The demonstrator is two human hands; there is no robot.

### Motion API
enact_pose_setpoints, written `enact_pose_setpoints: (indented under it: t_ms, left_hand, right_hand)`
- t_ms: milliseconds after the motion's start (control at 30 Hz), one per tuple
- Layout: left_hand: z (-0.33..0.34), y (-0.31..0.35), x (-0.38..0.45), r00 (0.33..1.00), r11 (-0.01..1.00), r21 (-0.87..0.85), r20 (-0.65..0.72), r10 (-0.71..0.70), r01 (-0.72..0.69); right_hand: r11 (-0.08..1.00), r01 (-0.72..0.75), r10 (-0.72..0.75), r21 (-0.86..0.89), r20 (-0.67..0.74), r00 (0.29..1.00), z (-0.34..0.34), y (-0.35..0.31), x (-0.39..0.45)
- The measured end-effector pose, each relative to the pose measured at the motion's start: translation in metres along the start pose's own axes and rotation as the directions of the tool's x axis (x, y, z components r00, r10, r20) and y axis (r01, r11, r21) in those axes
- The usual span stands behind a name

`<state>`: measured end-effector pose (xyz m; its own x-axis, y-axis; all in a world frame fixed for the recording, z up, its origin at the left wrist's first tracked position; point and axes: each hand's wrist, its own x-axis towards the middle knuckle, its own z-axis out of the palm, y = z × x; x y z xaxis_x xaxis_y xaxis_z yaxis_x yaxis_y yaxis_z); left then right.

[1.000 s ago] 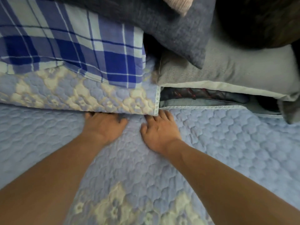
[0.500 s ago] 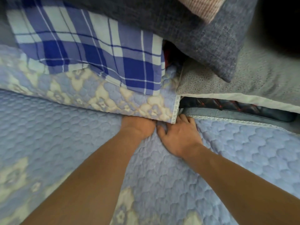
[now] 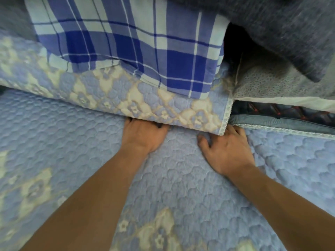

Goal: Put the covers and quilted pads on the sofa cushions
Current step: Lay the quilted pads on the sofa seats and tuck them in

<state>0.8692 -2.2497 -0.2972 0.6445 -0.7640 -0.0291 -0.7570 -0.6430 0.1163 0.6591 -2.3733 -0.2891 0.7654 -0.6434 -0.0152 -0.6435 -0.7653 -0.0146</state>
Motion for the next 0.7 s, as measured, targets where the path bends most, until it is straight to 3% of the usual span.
enact_pose_setpoints:
  t_ms: [167,300,400,533,600,700]
  left_hand:
    - [-0.007,-0.003,0.011,0.999,0.993,-0.118,0.04,-0.003,0.007]
    - [0.003,0.0,0.01,1.0,0.997,-0.081,0.018,0.0,0.001]
    - [0.0,0.003,0.014,0.997,0.997,-0.052,0.045,-0.056,0.059]
    - [-0.016,0.056,-0.036,0.961,0.991,0.012,0.243,-0.133,0.134]
    - [-0.021,0.103,-0.088,0.94,0.999,-0.007,0.339,-0.041,0.046]
    - [-0.017,0.159,-0.15,0.917,0.975,-0.058,0.332,0.22,-0.213]
  right_hand:
    - [0.998,0.039,-0.035,-0.053,0.071,0.997,-0.003,0.003,0.0]
    - [0.993,0.051,-0.041,-0.103,0.101,0.994,-0.004,0.002,0.006]
    - [0.997,0.014,-0.012,-0.078,0.023,1.0,-0.001,-0.003,0.007]
    - [0.999,0.038,-0.04,0.035,0.066,0.997,0.002,0.002,0.008]
    - [0.983,0.106,-0.124,0.152,0.117,0.985,-0.008,0.012,-0.004]
    - [0.978,0.132,-0.164,0.164,0.197,0.967,-0.037,0.06,-0.065]
